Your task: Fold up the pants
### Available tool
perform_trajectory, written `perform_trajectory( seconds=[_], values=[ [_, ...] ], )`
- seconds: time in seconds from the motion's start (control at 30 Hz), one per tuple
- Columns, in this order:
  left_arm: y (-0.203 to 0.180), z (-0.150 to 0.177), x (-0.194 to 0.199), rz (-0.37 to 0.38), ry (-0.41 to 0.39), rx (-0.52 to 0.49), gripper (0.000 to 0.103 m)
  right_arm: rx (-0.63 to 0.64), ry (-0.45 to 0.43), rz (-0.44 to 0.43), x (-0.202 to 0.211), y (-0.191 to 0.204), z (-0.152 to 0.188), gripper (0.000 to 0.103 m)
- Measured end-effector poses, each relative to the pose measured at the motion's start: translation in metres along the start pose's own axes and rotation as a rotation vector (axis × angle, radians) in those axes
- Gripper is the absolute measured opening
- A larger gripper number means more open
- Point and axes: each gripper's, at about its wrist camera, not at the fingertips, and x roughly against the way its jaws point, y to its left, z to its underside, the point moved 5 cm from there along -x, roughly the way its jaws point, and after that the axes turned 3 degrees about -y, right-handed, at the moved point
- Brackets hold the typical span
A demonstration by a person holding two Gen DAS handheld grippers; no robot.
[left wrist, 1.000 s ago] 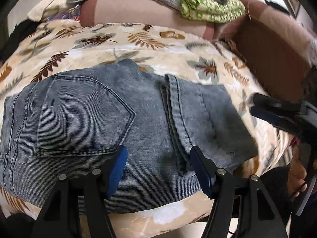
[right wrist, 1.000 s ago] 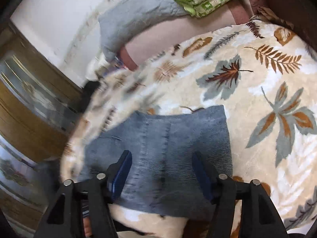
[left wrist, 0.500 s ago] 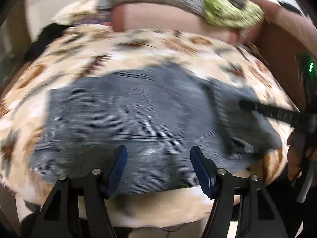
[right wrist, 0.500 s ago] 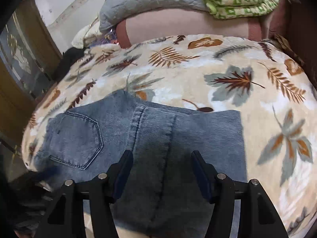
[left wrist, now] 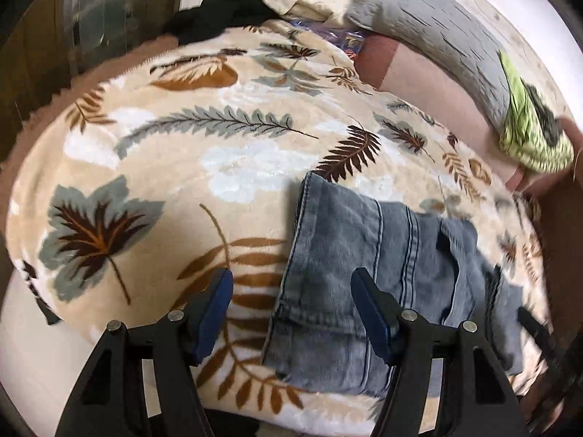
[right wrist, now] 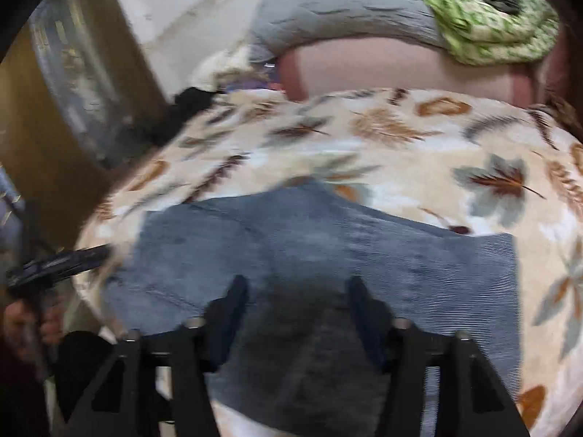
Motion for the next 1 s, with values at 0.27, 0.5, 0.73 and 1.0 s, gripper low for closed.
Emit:
perform_trajectory(
  seconds=[0.27, 0.5, 0.73, 1.0],
  values=[
    [0.002, -0.014, -0.028, 0.092, 0.075, 0.042, 0.068, 0.039, 0.073, -0.031, -0.038, 0.034, 0.012, 0.023],
    [-0.01, -0.014, -0.058, 0.213, 0.188, 0.062, 0.069, -0.01, 0.163, -0.044, -0.072, 0.04, 0.025, 0.023],
    [-0.023, 0.002, -0.059, 0.242, 0.224, 0.024, 0.069, -0.021, 0.155, -0.043, -0.078, 0.036, 0.032, 0.023],
    [-0.031, 0.016, -0.056, 0.203, 0.256, -0.02, 0.061, 0.003, 0.134, -0.045, -0.076, 0.036, 0.035, 0.023]
  ],
)
